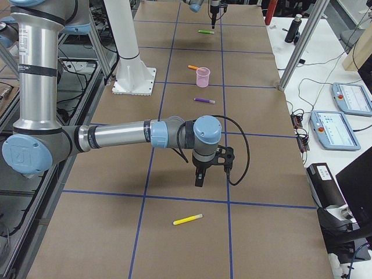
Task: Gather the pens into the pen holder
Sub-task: 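Lower the left gripper onto the green marker and grasp it, then lift the green marker upright with the left gripper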
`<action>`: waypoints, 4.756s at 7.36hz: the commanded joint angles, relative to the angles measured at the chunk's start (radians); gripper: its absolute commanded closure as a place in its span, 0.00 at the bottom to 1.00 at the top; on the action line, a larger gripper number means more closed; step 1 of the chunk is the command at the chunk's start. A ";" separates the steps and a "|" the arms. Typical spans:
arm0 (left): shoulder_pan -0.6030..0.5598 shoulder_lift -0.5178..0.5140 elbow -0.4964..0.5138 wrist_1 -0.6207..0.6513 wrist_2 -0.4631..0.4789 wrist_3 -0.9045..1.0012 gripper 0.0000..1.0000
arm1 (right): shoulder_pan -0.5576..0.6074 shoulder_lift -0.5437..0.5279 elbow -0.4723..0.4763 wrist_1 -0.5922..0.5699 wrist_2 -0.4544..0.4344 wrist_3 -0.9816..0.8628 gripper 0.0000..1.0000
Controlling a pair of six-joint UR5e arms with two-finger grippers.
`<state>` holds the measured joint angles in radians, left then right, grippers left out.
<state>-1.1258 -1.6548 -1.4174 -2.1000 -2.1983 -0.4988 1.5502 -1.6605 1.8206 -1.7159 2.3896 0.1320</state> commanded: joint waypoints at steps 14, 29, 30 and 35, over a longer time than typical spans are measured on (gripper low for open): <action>0.103 0.024 -0.020 -0.074 0.005 -0.073 0.91 | -0.029 0.008 -0.001 -0.001 0.003 0.009 0.00; 0.044 -0.331 -0.377 0.146 -0.023 -0.380 1.00 | -0.091 0.074 -0.457 0.465 -0.056 -0.270 0.01; 0.044 -0.356 -0.377 0.146 -0.023 -0.382 1.00 | -0.107 0.073 -0.483 0.511 -0.085 -0.272 0.01; 0.116 -0.410 -0.364 0.146 0.069 -0.429 1.00 | -0.144 0.067 -0.596 0.634 -0.095 -0.268 0.09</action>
<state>-1.0201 -2.0569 -1.7840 -1.9543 -2.1423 -0.9226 1.4106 -1.5932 1.2420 -1.0853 2.2898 -0.1383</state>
